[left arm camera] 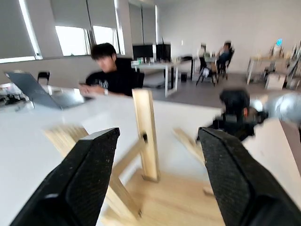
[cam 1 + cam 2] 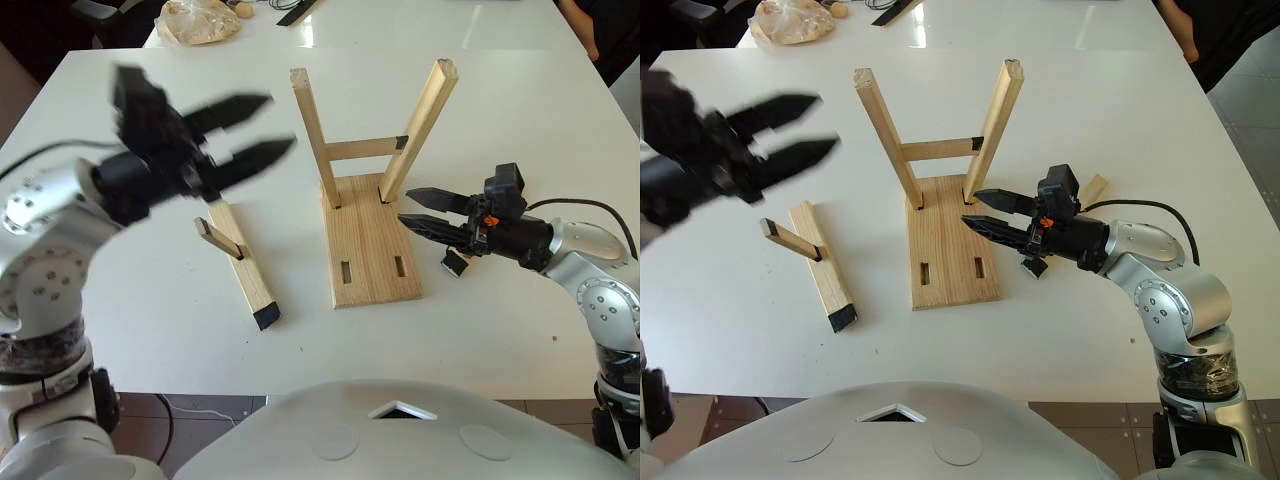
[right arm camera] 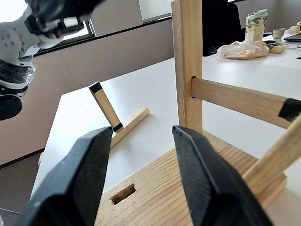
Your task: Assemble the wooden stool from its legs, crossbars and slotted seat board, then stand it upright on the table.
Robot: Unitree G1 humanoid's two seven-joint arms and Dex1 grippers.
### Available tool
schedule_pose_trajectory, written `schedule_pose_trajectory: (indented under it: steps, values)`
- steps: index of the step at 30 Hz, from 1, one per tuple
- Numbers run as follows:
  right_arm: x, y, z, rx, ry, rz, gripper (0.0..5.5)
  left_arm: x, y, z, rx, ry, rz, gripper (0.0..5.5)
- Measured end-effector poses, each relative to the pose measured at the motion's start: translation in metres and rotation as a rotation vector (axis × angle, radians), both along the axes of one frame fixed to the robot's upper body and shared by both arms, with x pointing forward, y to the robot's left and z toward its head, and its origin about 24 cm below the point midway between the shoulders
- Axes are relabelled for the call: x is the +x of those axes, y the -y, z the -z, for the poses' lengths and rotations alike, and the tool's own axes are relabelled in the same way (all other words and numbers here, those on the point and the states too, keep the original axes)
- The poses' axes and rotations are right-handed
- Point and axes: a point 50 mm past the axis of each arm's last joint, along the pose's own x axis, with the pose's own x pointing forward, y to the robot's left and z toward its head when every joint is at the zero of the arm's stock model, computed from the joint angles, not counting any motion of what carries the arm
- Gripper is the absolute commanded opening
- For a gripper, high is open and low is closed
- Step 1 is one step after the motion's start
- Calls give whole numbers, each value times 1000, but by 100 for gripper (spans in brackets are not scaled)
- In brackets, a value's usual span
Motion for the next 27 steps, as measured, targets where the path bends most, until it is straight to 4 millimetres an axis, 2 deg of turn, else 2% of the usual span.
schedule_pose_trajectory:
  steps: [1,2,4,7,10,12,16,22,24,27]
  values:
    - [0,0,0,0,0,3,238,-8,2,16,37,-64,9,312]
    - [-1,1,1,0,-2,9,238,-25,7,45,98,-163,24,312]
    - [-3,1,3,-2,-10,19,238,-49,11,86,195,-272,39,312]
    - [-4,1,5,-25,-1,27,238,-71,10,122,346,-289,59,312]
    - [-9,-1,8,-30,0,28,238,-73,5,124,374,-253,76,312]
    - [-11,-1,9,-37,2,41,238,-69,-9,121,417,-242,66,312]
    - [-18,-2,12,-46,-1,62,238,-65,-51,114,559,-241,56,312]
    - [-24,0,16,-63,-4,88,238,-51,-124,96,720,-280,-104,312]
    - [-24,0,16,-68,-2,83,238,-49,-136,91,705,-291,-172,312]
    - [-23,1,15,-83,6,67,238,-35,-144,65,563,-227,-270,312]
